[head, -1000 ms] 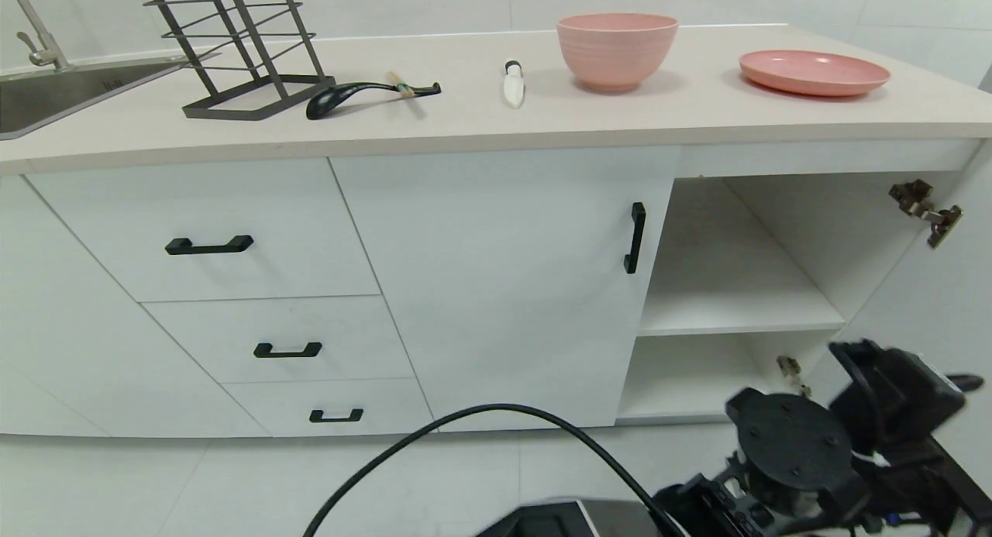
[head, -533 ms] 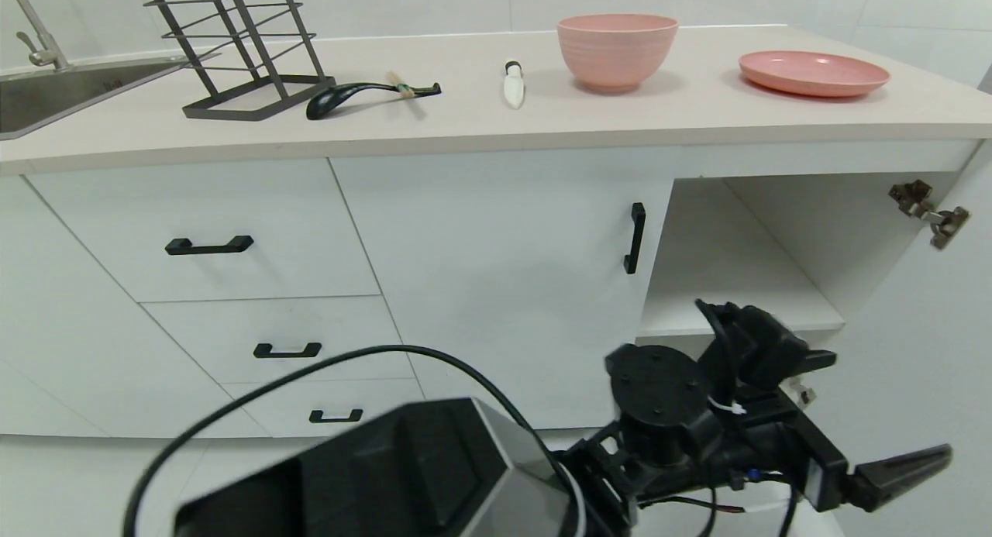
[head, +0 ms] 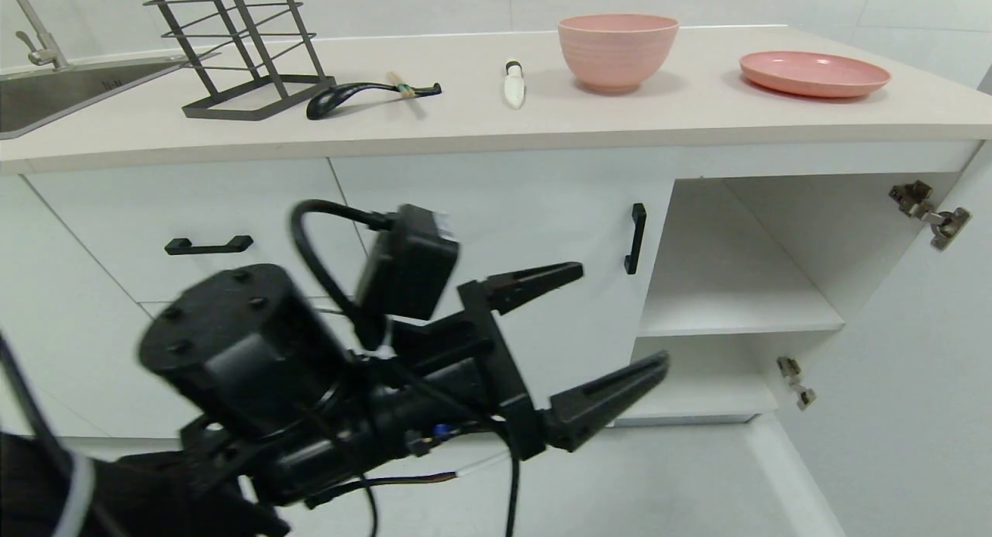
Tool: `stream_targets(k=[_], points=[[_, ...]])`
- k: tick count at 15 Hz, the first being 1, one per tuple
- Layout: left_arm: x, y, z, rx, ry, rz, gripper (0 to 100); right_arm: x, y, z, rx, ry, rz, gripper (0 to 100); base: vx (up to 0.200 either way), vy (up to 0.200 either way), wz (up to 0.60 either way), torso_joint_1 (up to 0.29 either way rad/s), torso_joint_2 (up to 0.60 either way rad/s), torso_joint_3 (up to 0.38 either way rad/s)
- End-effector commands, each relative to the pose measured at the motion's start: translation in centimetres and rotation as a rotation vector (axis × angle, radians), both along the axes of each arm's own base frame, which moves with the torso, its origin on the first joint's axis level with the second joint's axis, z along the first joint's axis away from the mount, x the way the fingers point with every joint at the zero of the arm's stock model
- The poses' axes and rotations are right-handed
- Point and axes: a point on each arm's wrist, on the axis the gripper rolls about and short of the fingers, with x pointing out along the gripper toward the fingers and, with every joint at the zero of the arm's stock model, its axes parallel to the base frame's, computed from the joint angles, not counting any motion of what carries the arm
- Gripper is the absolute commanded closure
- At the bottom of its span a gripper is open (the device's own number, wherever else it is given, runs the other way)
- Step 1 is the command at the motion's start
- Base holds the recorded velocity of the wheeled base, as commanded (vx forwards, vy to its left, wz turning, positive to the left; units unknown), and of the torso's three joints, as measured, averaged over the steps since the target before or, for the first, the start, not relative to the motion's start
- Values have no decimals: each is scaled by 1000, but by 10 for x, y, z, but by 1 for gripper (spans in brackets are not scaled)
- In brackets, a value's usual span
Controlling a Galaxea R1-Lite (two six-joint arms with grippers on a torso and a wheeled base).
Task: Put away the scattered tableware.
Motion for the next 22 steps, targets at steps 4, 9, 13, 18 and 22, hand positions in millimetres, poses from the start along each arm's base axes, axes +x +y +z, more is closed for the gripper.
stream_targets(k=[4,9,13,18,22], points=[[-57,121,16,-10,-182,297,0,-50,5,-43,11,75,3,0,0,0,0,0,0,0],[-136,183,-3,-11,-229,526,0,-55,3,-62,145,216,-125,0,0,0,0,0,0,0],[-214,206,-68,85,-68,586,0,-48,-4,-90,285,508,-489,0,0,0,0,0,0,0],[-209,213,-114,295,128,965,0,-47,-10,-93,405,536,-727,0,0,0,0,0,0,0],[-209,211,-116,257,208,1183,0,-47,-11,-97,430,563,-795,0,0,0,0,0,0,0]])
